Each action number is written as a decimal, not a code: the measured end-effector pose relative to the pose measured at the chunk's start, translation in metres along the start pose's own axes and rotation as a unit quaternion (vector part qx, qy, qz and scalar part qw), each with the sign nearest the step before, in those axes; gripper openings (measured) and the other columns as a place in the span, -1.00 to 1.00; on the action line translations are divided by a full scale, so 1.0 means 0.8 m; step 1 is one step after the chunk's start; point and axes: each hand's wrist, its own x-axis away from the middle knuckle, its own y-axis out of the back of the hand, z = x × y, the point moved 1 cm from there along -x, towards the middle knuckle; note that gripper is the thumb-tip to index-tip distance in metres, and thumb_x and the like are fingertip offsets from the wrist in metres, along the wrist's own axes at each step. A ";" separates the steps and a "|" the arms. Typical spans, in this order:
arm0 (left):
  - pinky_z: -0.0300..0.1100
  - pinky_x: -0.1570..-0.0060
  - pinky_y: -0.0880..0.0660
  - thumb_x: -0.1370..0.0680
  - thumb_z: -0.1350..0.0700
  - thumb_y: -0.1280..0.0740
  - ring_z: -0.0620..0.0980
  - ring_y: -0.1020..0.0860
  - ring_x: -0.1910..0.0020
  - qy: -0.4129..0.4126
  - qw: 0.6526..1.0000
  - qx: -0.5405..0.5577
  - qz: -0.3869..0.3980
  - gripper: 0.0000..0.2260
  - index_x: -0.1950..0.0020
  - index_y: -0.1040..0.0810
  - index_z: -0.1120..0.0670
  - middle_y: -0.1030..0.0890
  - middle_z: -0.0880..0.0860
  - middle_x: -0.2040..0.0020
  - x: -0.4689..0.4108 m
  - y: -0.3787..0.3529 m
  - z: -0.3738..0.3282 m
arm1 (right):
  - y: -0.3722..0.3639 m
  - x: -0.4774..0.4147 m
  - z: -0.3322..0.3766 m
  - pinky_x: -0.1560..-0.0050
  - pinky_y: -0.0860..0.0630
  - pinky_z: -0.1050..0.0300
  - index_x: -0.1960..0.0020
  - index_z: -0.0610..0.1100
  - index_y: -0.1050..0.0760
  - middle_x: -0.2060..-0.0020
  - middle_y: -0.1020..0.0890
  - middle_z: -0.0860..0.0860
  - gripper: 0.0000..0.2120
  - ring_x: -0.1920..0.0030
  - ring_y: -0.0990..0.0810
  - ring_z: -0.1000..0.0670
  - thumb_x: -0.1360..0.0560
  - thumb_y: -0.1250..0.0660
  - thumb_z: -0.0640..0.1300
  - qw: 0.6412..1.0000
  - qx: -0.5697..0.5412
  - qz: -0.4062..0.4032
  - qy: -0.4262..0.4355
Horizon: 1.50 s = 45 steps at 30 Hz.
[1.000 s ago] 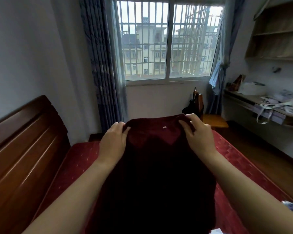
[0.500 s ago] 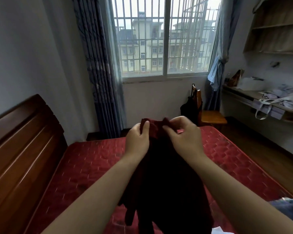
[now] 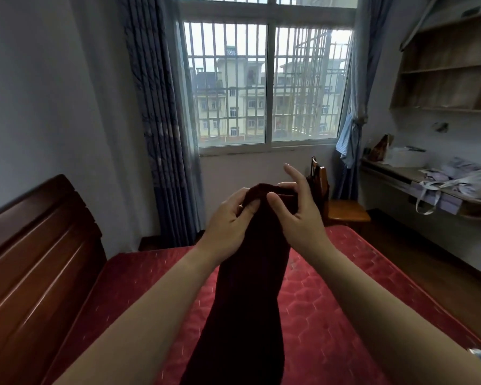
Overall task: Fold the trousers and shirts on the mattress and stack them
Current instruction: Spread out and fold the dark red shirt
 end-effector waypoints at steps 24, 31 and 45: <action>-0.46 0.11 -0.40 -0.54 0.30 -0.26 -0.22 -0.49 0.10 0.029 0.959 -0.246 -0.139 -0.76 -0.04 -0.45 -0.05 -0.49 -0.08 0.07 0.176 -0.095 0.129 | 0.063 0.025 -0.053 0.17 -0.37 0.48 0.08 -0.16 -0.55 0.21 -0.51 0.09 -0.91 0.20 -0.50 0.19 -0.49 -0.37 -0.13 0.988 0.139 -0.007 0.066; -0.57 -0.01 -0.37 -0.52 -0.17 -0.22 -0.40 -0.43 -0.12 0.154 0.972 -0.140 -0.106 -0.71 -0.23 -0.42 -0.19 -0.44 -0.27 -0.11 0.174 -0.185 0.142 | 0.116 0.019 -0.058 0.14 -0.42 0.42 0.07 -0.11 -0.55 0.18 -0.54 0.08 -0.92 0.14 -0.52 0.16 -0.49 -0.36 -0.11 0.990 0.124 -0.002 0.065; -0.42 0.38 -0.40 -0.59 0.12 -0.21 -0.26 -0.51 0.35 0.131 0.954 -0.137 -0.232 -0.77 0.15 -0.40 -0.22 -0.52 -0.15 0.32 0.136 -0.242 0.131 | 0.249 0.006 -0.066 0.12 -0.40 0.45 0.05 -0.10 -0.53 0.16 -0.57 0.02 -0.92 0.15 -0.53 0.13 -0.50 -0.36 -0.11 0.982 0.166 -0.065 0.061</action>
